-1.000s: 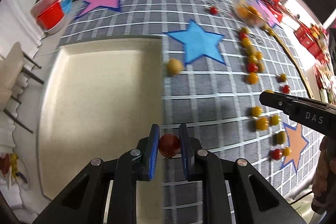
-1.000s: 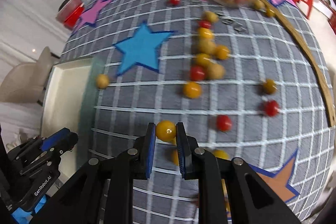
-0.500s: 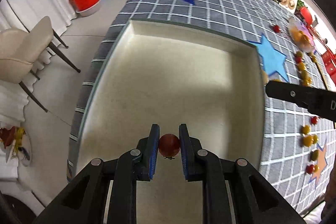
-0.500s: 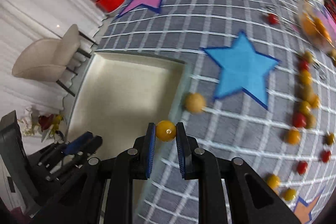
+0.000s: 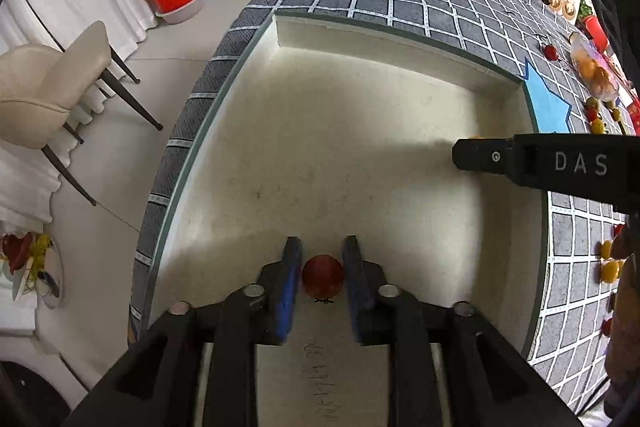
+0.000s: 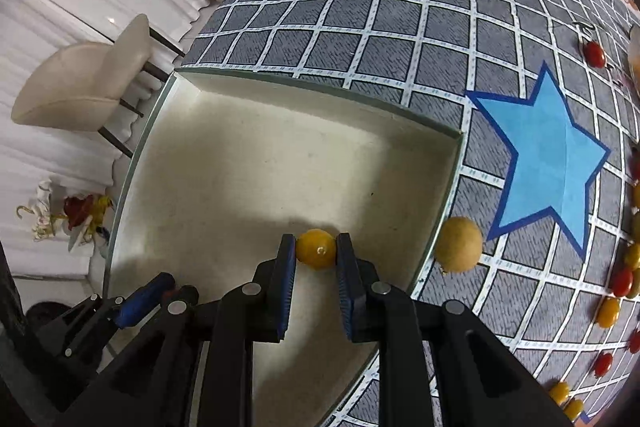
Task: Organize fruits
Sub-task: 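Carry both tomatoes over the white tray and open both grippers, then grasp a yellow cherry tomato with the left gripper while the right grasps a red one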
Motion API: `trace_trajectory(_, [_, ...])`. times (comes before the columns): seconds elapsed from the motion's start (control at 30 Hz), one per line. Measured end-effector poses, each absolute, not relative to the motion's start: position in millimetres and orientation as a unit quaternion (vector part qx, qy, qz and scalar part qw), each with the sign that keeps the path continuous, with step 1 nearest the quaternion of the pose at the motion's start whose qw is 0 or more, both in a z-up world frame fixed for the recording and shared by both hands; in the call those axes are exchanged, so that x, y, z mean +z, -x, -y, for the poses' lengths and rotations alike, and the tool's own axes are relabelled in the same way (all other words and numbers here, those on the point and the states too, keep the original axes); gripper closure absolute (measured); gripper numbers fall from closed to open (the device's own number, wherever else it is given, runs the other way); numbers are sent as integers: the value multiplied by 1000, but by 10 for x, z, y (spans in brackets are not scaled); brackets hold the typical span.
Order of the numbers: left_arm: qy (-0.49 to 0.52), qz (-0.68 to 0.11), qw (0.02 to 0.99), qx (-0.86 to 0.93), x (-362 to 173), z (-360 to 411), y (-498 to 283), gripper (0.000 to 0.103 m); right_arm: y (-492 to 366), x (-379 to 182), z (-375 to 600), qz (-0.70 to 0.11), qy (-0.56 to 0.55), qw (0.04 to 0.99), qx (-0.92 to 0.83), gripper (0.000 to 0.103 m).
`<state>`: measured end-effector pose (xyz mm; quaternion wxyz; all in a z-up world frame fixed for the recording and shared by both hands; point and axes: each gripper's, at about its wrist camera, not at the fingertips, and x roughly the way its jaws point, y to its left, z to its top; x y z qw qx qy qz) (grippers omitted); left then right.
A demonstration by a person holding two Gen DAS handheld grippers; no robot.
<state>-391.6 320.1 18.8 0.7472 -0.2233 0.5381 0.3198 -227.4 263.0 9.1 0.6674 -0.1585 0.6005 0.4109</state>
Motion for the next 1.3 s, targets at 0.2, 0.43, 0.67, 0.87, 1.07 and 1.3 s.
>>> trace_trajectory(0.2, [217,-533,748,331,229,-3192,3929,22,2247,154,-2650,-602,146,660,425,43])
trace_trajectory(0.43, [202,-546,748,320,321,-3100,3866,22,2150,482,-2463,-584,101,678,435,21])
trace_trajectory(0.67, [163,-549,770,282,514,-2729,3520,22,1936,603,-1875,-583,81,705,395,21])
trace_trajectory(0.87, [127,-547,797,223,676,-2238,3118,22,1694,635,-1025,-591,61,736,325,21])
trace_trajectory(1.07, [116,-557,807,160,643,-1696,2709,22,1508,564,-141,-601,47,764,230,21])
trace_trajectory(1.3, [109,-563,807,138,512,-1473,2257,22,1299,400,541,-615,28,772,157,21])
